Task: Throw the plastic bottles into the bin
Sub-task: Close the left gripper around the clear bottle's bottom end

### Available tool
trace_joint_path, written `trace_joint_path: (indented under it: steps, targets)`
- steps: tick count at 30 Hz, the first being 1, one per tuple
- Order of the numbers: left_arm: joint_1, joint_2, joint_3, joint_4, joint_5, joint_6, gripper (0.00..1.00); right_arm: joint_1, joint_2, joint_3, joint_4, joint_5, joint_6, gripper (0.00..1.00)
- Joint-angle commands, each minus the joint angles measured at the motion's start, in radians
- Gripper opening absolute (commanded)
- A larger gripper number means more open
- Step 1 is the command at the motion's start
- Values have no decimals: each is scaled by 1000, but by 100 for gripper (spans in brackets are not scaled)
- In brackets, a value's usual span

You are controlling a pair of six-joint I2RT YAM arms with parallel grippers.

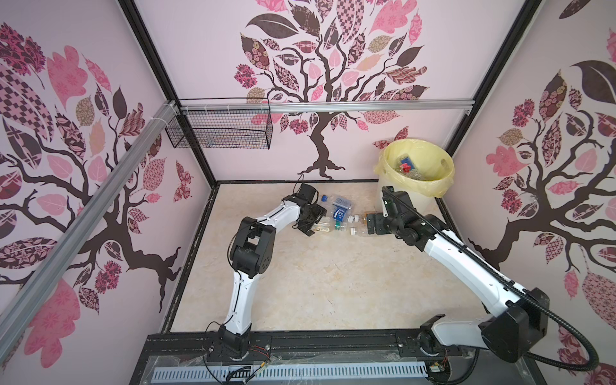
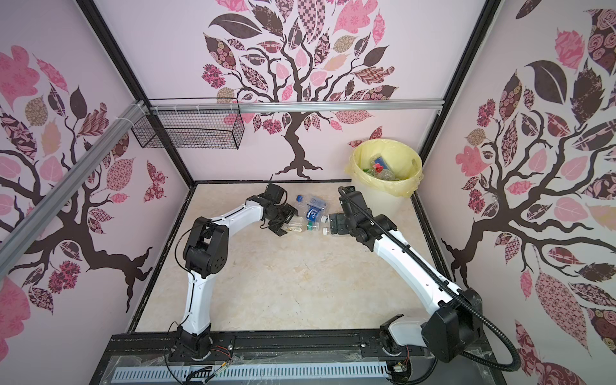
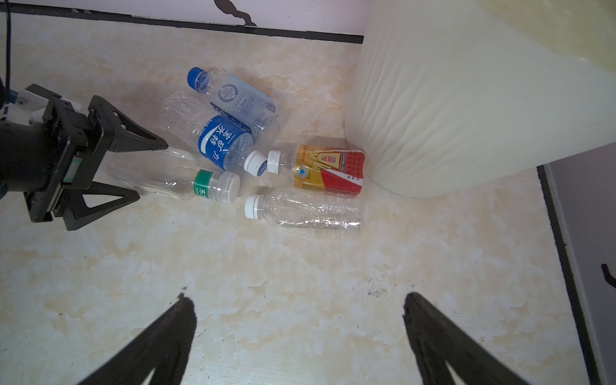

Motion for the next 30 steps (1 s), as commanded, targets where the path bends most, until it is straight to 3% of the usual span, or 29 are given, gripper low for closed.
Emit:
trace_joint_path:
  steps: [1,14,23,30]
  targets:
    - [1,35,27,1,17,-18,88,6,-9,19,-12,24,-2,100]
    - [14,-3,-11,-61,-16,90,84,6,-36,-5,-5,37,-14,100]
    - [8,67,104,-157,-36,119,87,7,-25,-2,3,16,-5,99]
    - [6,81,117,-173,-35,146,83,6,-37,-9,9,29,-14,100]
